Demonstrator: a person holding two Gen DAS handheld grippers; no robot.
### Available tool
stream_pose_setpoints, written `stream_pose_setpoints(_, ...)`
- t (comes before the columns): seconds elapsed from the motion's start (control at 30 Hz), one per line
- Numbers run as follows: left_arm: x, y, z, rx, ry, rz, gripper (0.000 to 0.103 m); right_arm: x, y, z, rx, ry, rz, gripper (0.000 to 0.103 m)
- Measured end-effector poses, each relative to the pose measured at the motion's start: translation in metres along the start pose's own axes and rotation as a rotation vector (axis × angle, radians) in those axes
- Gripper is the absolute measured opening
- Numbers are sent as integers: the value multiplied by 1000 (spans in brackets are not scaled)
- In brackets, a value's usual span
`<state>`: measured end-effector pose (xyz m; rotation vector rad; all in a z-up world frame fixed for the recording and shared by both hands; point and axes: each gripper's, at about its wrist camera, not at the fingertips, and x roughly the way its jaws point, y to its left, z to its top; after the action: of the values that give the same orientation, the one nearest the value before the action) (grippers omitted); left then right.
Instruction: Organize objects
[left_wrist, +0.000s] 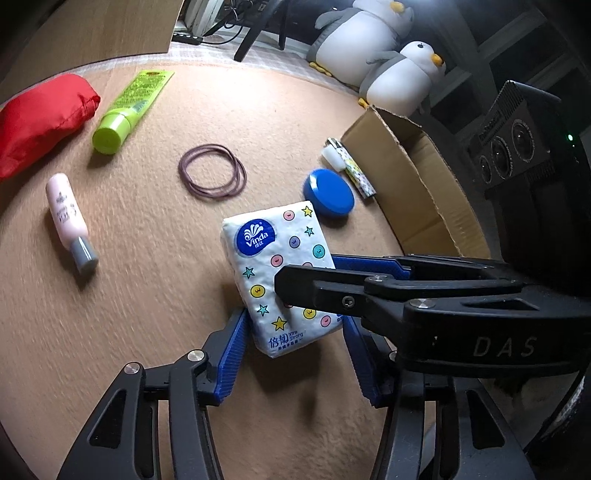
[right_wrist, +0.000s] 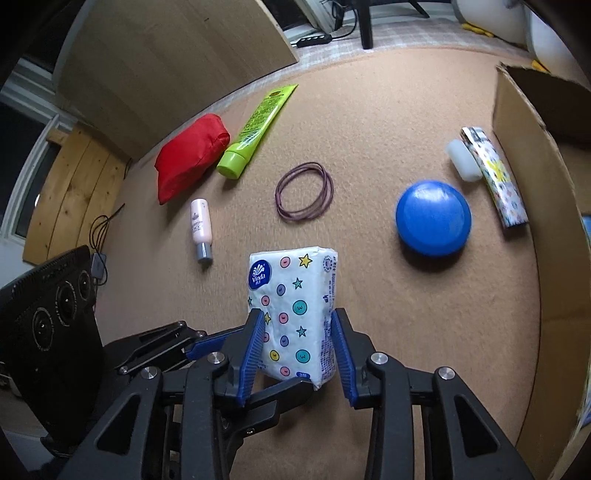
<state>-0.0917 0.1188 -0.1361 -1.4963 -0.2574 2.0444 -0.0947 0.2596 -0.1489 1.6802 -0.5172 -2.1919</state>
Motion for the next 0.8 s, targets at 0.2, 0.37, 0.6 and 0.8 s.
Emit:
stream_pose_setpoints(0.2,-21,-25,-15,25,-37,4,55,-22,1,-11,11,-42,21,34)
stream_pose_setpoints(0.37,-35,-47,-13,66,-64,-6,55,-53,-4,-16,21,-95,18,34)
stream_pose_setpoints(0.6,-35,-97,3,154,-84,-48,55,-101,-26,-23,61,-183,-15,34)
stream_pose_setpoints(0.8,-12,-147,18,234,-68,-98,55,-138,-60,-33,126,-248,-57,34)
